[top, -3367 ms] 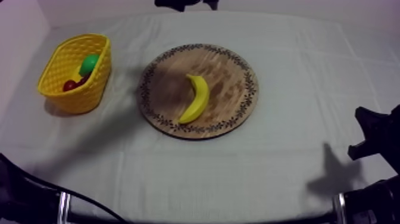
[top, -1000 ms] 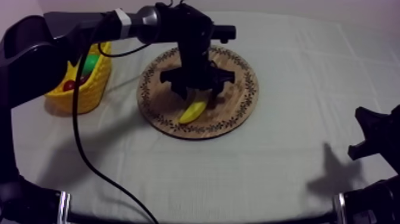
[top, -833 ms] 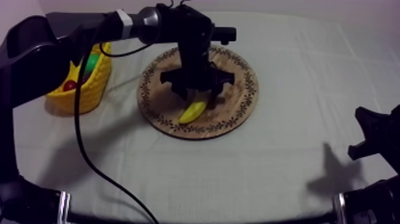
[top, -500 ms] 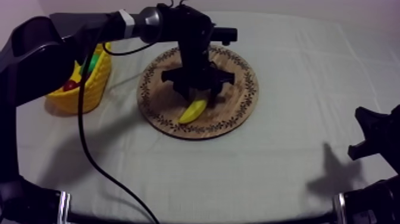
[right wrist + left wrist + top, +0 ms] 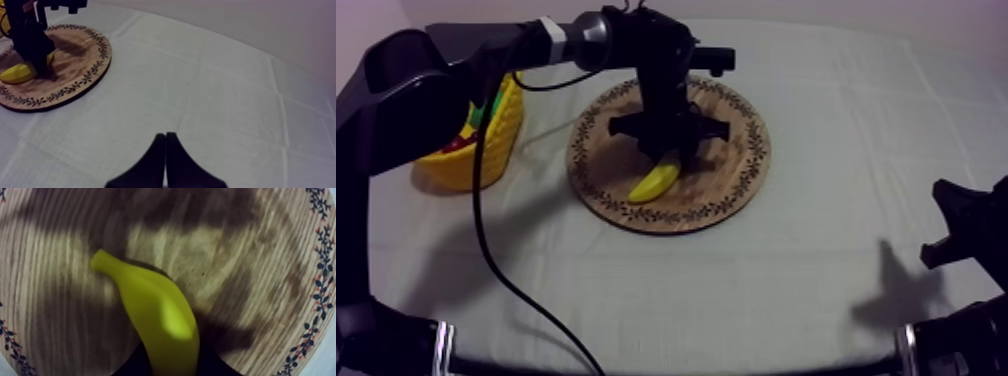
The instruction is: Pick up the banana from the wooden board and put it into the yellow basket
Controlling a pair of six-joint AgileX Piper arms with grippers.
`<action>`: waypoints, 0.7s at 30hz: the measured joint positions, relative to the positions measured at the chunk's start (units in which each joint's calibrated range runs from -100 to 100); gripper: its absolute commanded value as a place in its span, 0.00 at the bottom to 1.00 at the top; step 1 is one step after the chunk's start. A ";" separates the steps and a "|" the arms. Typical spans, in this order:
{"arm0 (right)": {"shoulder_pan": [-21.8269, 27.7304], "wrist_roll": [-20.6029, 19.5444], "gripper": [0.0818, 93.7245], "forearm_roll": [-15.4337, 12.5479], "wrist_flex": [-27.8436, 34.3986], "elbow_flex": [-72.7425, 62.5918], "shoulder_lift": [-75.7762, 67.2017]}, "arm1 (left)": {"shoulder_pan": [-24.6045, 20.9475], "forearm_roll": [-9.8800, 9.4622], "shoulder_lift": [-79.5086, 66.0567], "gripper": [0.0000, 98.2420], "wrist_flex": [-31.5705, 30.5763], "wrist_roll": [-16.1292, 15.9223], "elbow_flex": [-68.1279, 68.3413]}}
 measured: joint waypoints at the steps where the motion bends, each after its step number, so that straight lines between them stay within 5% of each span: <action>1: 0.00 0.00 0.00 0.00 0.00 0.00 0.00 | 0.00 0.00 0.00 0.20 0.00 0.03 0.00; 21: 0.00 -0.02 0.00 0.00 0.00 0.00 0.00 | -2.24 -1.38 -15.34 0.16 -0.21 -2.58 8.34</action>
